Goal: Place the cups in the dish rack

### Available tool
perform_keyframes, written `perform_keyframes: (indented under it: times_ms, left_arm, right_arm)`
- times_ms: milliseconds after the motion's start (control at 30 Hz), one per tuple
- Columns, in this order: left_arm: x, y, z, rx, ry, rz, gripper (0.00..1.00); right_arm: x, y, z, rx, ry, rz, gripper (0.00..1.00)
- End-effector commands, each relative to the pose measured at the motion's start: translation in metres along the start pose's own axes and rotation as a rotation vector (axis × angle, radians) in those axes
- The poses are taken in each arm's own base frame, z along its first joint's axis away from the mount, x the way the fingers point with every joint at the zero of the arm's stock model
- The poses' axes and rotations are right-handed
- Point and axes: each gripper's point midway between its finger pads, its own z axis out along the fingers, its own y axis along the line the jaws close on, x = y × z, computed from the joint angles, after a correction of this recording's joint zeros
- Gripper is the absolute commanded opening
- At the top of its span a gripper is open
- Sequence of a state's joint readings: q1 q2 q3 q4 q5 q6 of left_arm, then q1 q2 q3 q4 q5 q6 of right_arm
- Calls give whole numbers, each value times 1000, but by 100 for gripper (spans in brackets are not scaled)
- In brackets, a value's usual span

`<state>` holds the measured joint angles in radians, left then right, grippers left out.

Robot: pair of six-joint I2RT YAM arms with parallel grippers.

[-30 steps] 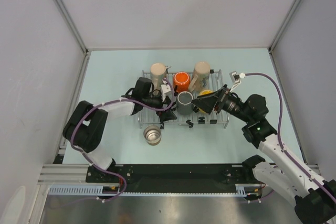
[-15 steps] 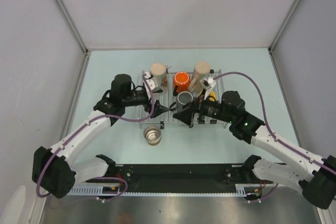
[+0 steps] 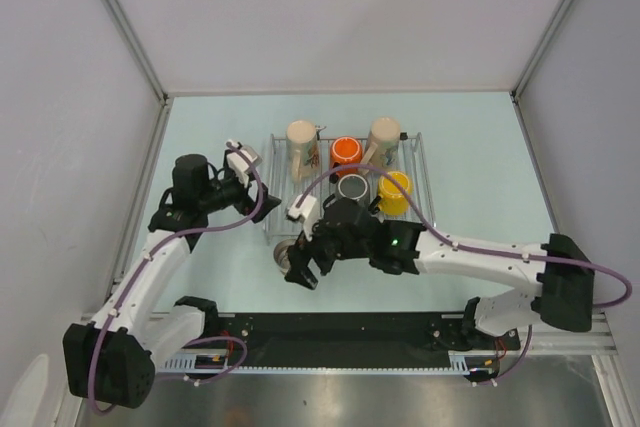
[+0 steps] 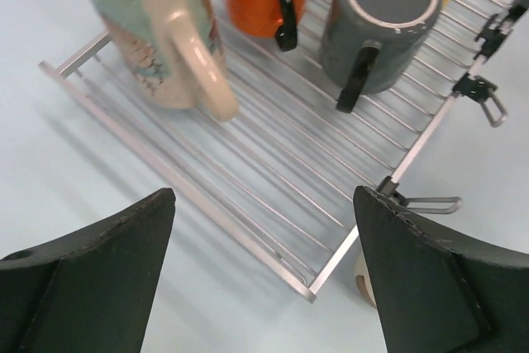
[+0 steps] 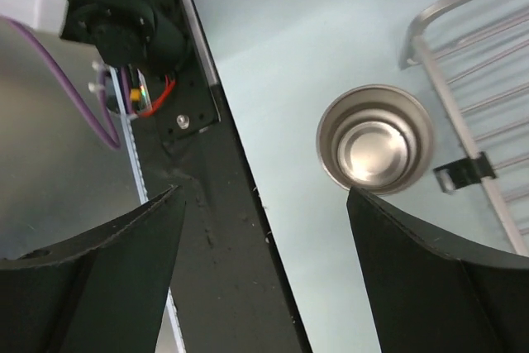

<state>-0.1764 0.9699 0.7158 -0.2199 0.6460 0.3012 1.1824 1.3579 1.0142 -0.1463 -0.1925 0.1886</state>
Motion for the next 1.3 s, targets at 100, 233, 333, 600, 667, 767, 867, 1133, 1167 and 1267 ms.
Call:
perform_keyframes:
  times_ms: [100, 233, 333, 600, 667, 767, 867, 1133, 1167, 1267]
  left_arm:
    - [5, 30, -7, -113, 21, -100, 94]
    - [7, 38, -8, -130, 28, -129, 93]
    - [9, 38, -7, -125, 31, -135, 93]
    - [8, 35, -10, -115, 12, -129, 93]
    - [6, 35, -11, -114, 6, -129, 93]
    - [6, 34, -10, -108, 4, -134, 93]
    - [6, 35, -10, -108, 4, -137, 92]
    - [1, 36, -15, -124, -14, -143, 91]
    - [-1, 35, -15, -124, -19, -142, 91]
    - [-8, 29, -18, -91, -46, -134, 94]
  right_arm:
    - [31, -10, 51, 106, 162, -137, 81]
    - [48, -20, 75, 155, 239, -150, 77]
    - [51, -27, 86, 191, 252, -162, 76]
    - [56, -31, 97, 198, 271, -164, 71]
    - [59, -32, 101, 196, 285, -162, 66]
    - [60, -30, 103, 188, 293, -160, 45]
    - [62, -34, 104, 193, 298, -150, 19]
    - [47, -37, 92, 195, 261, -120, 0]
    - [45, -30, 88, 157, 249, -113, 0]
    - [18, -10, 59, 63, 135, -90, 0]
